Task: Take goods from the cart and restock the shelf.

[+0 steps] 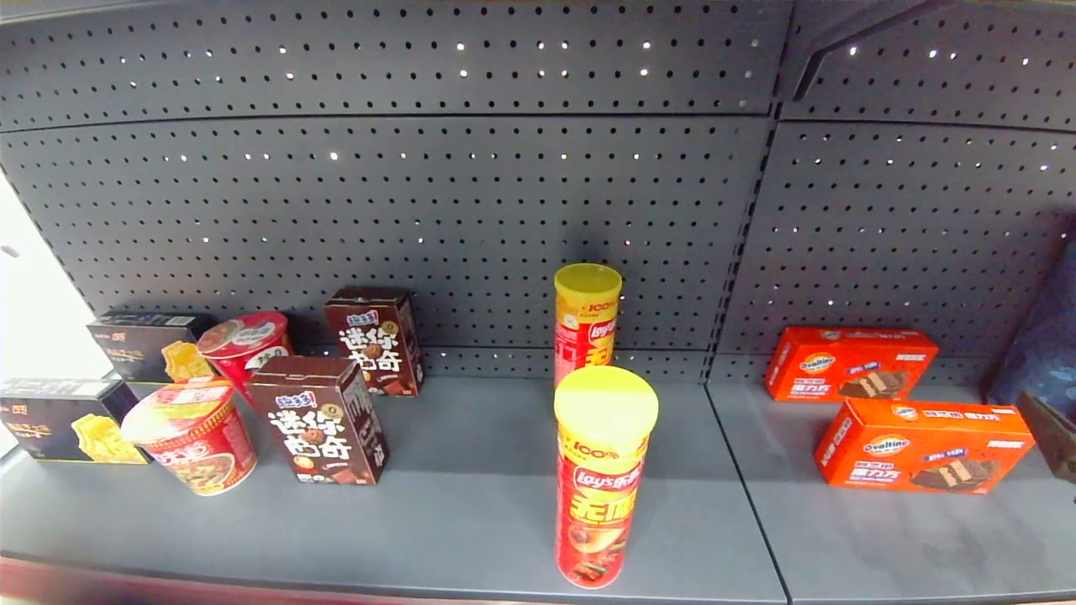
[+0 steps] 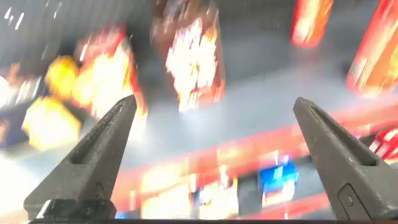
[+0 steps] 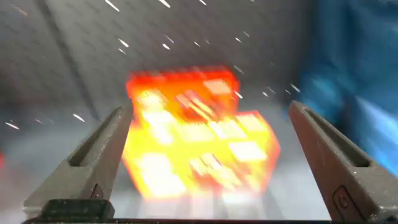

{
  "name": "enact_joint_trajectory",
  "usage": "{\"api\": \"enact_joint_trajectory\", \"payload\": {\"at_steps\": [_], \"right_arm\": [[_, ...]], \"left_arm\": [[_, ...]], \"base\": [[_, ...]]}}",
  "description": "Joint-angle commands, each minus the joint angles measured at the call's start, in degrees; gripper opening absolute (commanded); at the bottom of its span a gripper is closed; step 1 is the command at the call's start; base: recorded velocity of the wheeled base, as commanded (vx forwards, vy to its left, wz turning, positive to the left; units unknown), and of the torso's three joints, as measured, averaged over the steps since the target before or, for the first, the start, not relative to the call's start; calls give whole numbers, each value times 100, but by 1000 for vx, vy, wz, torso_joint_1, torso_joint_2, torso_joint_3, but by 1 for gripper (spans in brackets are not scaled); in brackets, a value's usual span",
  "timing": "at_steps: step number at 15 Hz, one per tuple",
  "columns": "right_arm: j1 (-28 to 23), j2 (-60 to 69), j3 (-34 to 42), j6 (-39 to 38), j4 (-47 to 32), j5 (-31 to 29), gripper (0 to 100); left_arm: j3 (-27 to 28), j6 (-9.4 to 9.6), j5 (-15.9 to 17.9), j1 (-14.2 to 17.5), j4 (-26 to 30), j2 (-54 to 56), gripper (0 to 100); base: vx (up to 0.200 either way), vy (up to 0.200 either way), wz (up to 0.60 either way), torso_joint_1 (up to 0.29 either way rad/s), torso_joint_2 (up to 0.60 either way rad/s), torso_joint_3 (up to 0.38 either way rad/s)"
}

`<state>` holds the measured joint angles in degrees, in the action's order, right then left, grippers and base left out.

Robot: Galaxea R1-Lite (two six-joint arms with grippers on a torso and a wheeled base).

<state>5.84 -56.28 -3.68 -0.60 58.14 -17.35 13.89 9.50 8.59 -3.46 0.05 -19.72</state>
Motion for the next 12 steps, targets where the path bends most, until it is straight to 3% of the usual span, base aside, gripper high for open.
{"api": "enact_joint_trajectory", "payload": {"at_steps": [1,2,3,4,6,7,9,12], "right_arm": [[-311,1585,289,112,-1006,-49,100],[-311,1585,289,112,-1006,-49,100],[-391,2983,245,411,-2553,-41,100],[-408,3431,210,446,-2975,-41,100],[-338,4969,-63,446,-4873,74,100],[-329,5207,-63,376,-5251,179,100],[-355,5224,-10,306,-5111,680,100],[-355,5224,271,367,-5102,1225,100]], "left_arm": [[-88,-44,-552,118,953,1595,100],[-88,-44,-552,118,953,1595,100],[-246,26,-543,135,856,1612,100],[-325,26,-543,135,813,1612,100],[-905,-27,-473,135,21,1612,100],[-1160,-18,-438,135,-339,1612,100],[-1389,-9,-174,135,-453,1612,100],[-1380,-62,582,135,-304,1603,100]], "base": [[0,0,0,0,0,0],[0,0,0,0,0,0],[0,0,0,0,0,0],[0,0,0,0,0,0],[0,0,0,0,0,0],[0,0,0,0,0,0],[0,0,0,0,0,0],[0,0,0,0,0,0]]}}
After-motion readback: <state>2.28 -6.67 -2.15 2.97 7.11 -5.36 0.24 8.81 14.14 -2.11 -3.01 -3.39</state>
